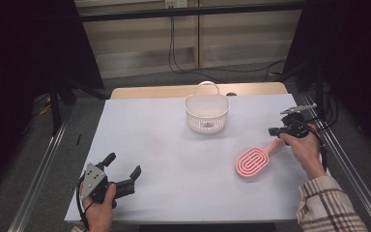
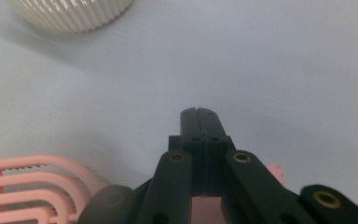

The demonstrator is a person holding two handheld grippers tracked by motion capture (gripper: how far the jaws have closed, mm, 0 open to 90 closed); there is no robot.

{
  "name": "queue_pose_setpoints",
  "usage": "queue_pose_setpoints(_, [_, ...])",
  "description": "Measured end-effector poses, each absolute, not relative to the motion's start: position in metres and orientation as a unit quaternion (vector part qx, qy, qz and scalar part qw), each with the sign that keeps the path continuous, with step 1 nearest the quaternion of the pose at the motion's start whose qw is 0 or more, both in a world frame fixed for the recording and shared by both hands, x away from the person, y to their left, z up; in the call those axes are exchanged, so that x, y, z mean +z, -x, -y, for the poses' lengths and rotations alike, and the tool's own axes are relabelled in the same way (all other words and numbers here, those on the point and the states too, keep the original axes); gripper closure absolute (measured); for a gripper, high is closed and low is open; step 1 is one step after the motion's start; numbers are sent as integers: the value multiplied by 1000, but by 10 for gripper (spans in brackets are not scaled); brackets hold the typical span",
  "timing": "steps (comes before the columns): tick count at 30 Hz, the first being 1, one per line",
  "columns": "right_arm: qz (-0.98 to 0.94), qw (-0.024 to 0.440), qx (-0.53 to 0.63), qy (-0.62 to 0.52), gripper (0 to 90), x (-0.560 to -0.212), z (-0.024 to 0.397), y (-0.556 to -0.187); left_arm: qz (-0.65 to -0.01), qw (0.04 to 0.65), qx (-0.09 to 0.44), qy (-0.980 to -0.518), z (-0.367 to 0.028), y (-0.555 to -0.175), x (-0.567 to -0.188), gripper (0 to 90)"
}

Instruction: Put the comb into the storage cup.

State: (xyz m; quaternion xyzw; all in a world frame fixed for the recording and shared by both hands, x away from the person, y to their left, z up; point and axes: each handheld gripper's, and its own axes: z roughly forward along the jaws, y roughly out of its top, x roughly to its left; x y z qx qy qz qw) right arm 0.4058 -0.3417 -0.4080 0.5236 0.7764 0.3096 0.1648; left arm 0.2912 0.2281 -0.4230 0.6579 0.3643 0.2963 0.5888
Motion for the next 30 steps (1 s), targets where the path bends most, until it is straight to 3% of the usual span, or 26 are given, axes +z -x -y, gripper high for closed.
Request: queue_pose_setpoints(30, [-799,138,255,-528,900,-422,344,-409,-364,590,298,-656,-228,-291,-423,19])
